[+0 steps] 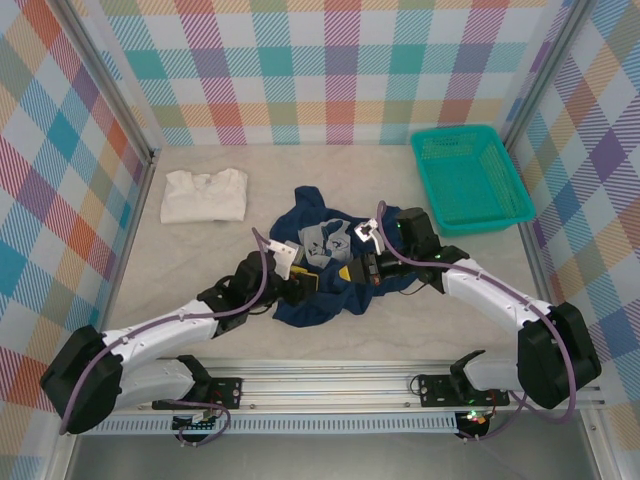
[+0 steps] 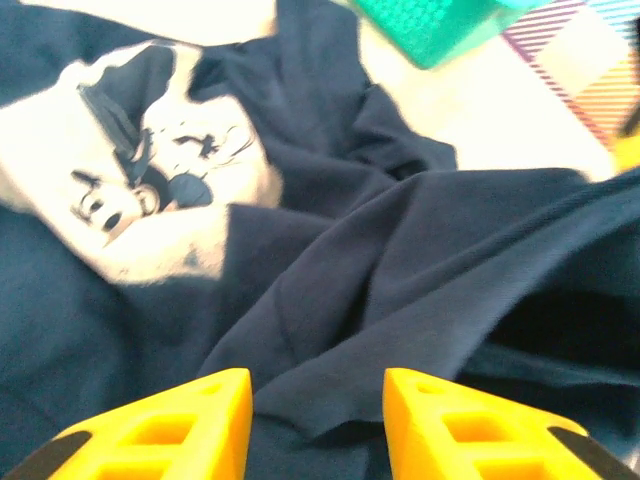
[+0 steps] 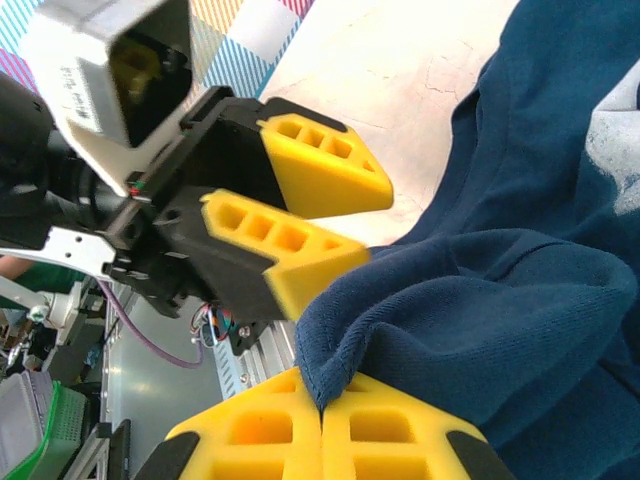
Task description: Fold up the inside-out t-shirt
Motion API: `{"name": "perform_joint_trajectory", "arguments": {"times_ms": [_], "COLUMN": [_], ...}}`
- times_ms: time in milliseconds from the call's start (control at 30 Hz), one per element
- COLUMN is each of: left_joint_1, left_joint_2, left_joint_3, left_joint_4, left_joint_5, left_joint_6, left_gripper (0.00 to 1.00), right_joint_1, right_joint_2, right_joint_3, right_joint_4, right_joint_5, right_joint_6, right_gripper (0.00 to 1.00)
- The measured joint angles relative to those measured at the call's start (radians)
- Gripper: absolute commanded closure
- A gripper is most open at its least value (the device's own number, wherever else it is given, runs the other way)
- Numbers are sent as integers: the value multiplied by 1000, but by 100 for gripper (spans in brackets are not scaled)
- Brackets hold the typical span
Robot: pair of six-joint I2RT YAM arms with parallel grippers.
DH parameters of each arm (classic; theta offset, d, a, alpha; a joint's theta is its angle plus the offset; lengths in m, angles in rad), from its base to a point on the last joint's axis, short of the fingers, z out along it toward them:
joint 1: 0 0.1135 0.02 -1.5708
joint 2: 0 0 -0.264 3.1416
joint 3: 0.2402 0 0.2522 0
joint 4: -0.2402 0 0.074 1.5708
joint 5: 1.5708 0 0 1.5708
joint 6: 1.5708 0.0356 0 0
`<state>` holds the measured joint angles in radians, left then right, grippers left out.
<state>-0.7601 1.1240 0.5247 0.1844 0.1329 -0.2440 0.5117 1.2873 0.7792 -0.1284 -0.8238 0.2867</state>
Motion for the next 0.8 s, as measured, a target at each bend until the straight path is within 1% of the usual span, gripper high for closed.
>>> {"name": "perform_joint_trajectory", "arguments": {"times_ms": [133, 233, 267, 300, 367, 400, 433, 500, 600, 700, 800], "left_joint_1": [0, 0, 0, 0, 0, 1, 2, 7, 29, 50, 54], "left_joint_2": [39, 98, 115, 138, 183, 207, 223, 235, 220, 180, 138], "left_joint_3": [36, 72, 82, 96, 126, 146, 162, 186, 193, 183, 163], "left_joint_4": [0, 0, 0, 0, 0, -2, -3, -5, -6, 11, 45], "left_joint_5": [74, 115, 127, 140, 162, 177, 194, 240, 344, 462, 551], "left_joint_6": [38, 61, 67, 72, 77, 80, 83, 82, 68, 13, -45], "left_gripper": [48, 47, 49, 55, 77, 90, 99, 100, 100, 100, 100], "right_joint_1": [0, 0, 0, 0, 0, 0, -2, -6, -14, -16, -16], "right_joint_2": [0, -2, -4, -6, -16, -24, -35, -58, -95, -113, -127], "right_joint_3": [0, 0, 0, 0, -2, -4, -7, -12, -13, -15, -34], "right_joint_4": [0, 0, 0, -1, -3, -8, -15, -36, -85, -102, -92], "right_joint_5": [-5, -8, -9, -11, -16, -14, -9, 18, 119, 219, 263], "right_joint_6": [-21, -34, -35, -39, -45, -53, -63, -79, -94, -94, -94], "right_gripper": [100, 100, 100, 100, 100, 100, 100, 100, 96, 94, 91]}}
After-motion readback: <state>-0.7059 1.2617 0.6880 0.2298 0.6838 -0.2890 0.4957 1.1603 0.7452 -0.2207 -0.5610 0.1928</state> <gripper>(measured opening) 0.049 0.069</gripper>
